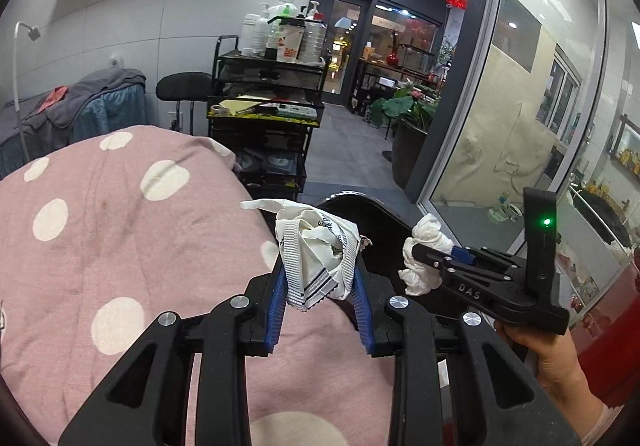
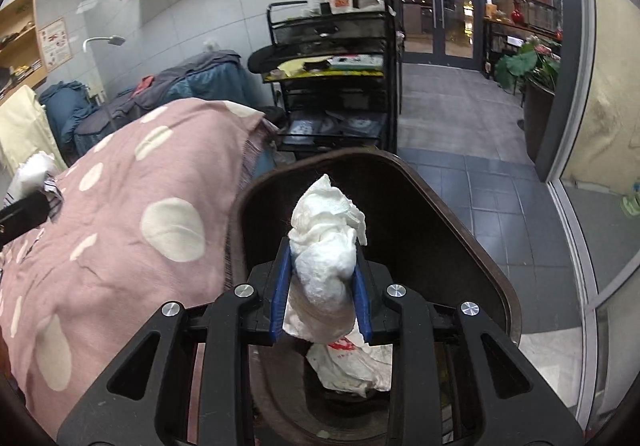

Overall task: Collect trash
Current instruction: 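Carry the white tissue and striped cloth over the brown bin with both tools, then open the right tool to drop the tissue while the left tool drops the striped cloth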

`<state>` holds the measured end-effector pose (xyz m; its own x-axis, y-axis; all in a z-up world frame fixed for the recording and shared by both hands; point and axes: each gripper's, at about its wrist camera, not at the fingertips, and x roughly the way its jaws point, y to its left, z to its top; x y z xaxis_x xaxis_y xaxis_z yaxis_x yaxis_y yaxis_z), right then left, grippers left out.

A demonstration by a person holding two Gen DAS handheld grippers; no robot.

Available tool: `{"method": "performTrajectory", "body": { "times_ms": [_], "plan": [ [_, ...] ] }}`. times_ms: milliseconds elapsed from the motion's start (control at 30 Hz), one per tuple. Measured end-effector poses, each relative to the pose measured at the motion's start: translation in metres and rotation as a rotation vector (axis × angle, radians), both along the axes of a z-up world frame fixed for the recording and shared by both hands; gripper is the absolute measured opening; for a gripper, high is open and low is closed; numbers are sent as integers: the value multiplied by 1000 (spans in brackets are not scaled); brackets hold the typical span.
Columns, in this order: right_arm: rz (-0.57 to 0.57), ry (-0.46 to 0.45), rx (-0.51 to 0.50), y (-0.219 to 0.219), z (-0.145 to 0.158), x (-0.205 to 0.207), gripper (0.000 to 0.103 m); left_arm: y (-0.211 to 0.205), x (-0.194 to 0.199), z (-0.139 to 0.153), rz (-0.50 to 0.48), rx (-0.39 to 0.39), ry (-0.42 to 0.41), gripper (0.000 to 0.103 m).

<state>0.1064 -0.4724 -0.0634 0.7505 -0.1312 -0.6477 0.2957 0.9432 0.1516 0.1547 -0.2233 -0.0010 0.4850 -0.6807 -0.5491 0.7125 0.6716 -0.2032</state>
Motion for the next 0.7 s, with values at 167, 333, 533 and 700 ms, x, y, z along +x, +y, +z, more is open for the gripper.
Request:
{"method": "performTrajectory", "body": {
  "times_ms": [167,333,533,700],
  "plan": [
    [-36,49,40,-16,-21,1,34,-17,-2,-5,-29,2,25,29],
    [-55,47,65,-19,-34,-5,65,-31,-5,-8,-46,20,34,29],
    [-50,17,59,-15,-32,-19,71,-45,-7,-11,-78,25,58,29],
    [-63,-11,37,-12,-24,-28,75,-66,-9,-9,-113,50,49,29]
  ]
}}
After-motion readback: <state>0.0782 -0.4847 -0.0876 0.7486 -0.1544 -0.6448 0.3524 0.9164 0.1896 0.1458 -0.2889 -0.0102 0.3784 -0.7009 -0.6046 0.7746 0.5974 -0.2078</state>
